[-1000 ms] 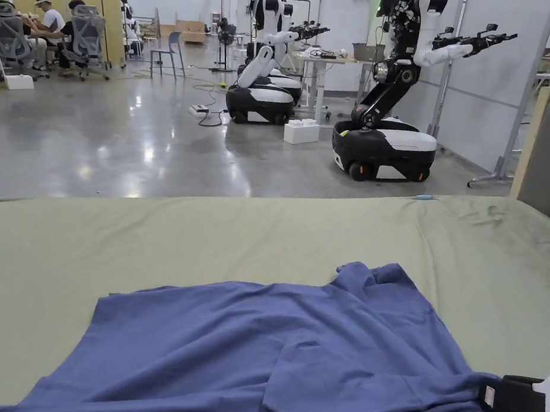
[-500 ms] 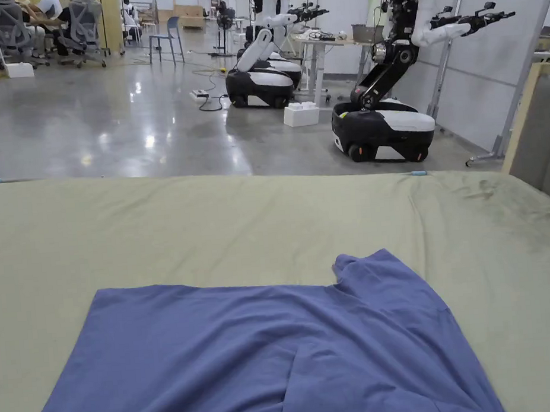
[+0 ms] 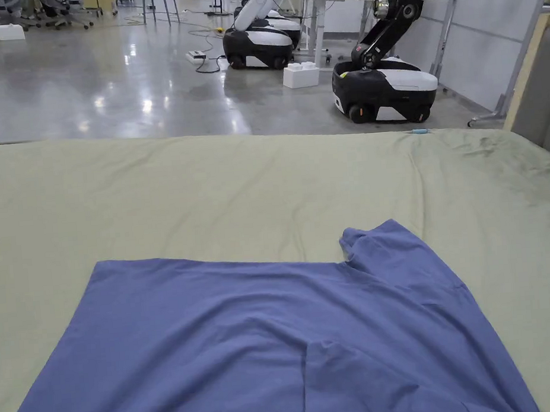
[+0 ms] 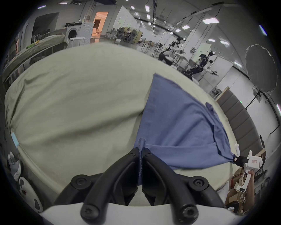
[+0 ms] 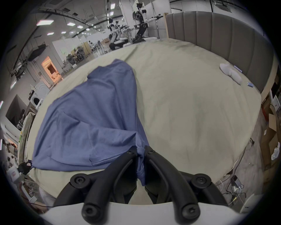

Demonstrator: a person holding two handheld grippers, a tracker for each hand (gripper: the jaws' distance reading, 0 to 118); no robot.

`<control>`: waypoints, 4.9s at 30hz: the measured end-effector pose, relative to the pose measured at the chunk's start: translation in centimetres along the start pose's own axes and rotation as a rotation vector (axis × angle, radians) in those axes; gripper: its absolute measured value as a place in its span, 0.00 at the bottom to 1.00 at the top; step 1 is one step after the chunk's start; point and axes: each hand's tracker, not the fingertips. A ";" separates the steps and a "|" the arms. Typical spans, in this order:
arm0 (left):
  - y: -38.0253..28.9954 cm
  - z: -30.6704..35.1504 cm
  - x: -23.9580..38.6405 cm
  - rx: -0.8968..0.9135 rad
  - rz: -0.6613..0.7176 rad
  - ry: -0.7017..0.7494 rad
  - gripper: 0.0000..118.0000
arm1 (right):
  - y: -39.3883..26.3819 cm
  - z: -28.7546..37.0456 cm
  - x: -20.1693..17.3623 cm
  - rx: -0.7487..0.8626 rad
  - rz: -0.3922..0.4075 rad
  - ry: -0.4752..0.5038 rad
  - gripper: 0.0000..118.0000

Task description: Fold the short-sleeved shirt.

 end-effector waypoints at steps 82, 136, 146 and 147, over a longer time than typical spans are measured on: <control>24.0 -27.8 14.0 -0.176 -0.349 -0.010 0.03 | 25.8 -18.2 -4.7 -0.155 0.057 -0.024 0.65; 57.3 0.9 26.5 0.773 -0.278 0.090 0.03 | 56.3 11.4 -28.2 0.854 -0.013 0.088 0.04; 58.0 -2.9 28.1 0.773 -0.341 0.101 0.03 | 57.5 11.5 -27.4 0.926 -0.028 0.111 0.04; 57.7 -3.3 28.0 0.767 -0.336 0.091 0.03 | 57.1 11.2 -27.0 0.925 -0.027 0.110 0.04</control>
